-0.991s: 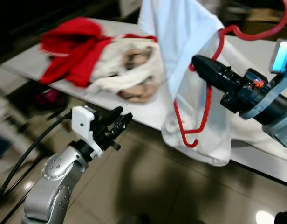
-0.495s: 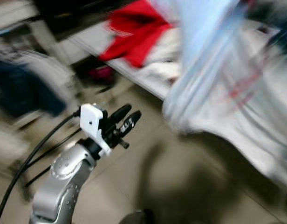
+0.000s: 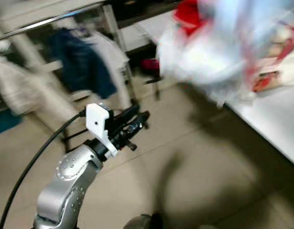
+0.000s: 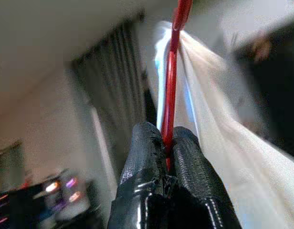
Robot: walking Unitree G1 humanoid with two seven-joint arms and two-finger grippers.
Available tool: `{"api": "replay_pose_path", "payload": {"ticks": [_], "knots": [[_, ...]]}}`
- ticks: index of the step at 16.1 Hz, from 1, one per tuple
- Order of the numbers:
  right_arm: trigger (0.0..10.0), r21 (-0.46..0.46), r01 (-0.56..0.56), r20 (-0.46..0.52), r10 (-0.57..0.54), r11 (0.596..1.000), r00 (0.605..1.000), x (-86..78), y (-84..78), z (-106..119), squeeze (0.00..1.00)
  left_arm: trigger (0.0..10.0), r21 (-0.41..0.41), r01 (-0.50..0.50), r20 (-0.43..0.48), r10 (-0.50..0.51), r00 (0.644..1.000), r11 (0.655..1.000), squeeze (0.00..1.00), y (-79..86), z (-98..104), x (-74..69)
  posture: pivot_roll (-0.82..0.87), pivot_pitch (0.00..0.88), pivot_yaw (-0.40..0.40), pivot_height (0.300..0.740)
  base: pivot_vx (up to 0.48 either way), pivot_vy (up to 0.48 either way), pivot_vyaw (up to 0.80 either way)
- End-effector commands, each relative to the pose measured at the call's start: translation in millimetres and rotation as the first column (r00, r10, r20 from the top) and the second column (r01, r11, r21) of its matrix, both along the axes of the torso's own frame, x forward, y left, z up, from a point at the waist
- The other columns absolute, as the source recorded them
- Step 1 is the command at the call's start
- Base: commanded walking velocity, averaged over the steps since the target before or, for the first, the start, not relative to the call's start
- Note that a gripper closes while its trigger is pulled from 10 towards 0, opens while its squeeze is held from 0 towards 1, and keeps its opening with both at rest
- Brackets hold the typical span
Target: Hang hanger
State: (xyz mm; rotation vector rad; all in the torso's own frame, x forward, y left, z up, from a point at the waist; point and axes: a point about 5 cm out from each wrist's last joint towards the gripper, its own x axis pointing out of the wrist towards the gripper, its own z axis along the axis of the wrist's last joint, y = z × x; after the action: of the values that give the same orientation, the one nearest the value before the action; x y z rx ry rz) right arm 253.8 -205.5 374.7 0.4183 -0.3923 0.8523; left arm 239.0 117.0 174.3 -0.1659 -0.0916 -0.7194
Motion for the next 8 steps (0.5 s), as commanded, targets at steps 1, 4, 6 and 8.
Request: {"api": "replay_pose_path", "payload": {"ticks": [1,4,6,8], "knots": [[10.0,-0.051,-0.068,0.032,0.069,0.996,0.997,-7.0,15.5,-1.4,0.00,10.0,0.021,-0.016,0.005,0.016,1.000,1.000,0.00,5.5,2.1,0.6,-0.14,0.100,0.174,0.740,0.000,0.000,0.70],[10.0,-0.089,-0.098,-0.022,0.096,0.991,0.995,-3.0,29.0,-22.7,0.00,10.0,0.028,-0.029,0.018,0.029,0.999,0.999,0.00,7.6,4.7,2.4,-0.14,0.101,0.173,0.740,0.000,0.000,0.70],[10.0,-0.240,-0.065,-0.066,0.050,0.969,0.997,2.7,48.4,-53.4,0.00,10.0,0.051,-0.036,0.035,0.034,0.999,0.998,0.00,10.1,7.2,3.3,-0.13,0.104,0.175,0.740,0.000,0.000,0.71],[10.0,-0.269,-0.018,-0.092,-0.007,0.963,0.996,10.3,49.8,-68.9,0.00,10.0,0.076,-0.033,0.037,0.031,0.999,0.997,0.00,12.1,7.3,3.6,-0.12,0.108,0.178,0.740,0.000,0.000,0.69]]}}
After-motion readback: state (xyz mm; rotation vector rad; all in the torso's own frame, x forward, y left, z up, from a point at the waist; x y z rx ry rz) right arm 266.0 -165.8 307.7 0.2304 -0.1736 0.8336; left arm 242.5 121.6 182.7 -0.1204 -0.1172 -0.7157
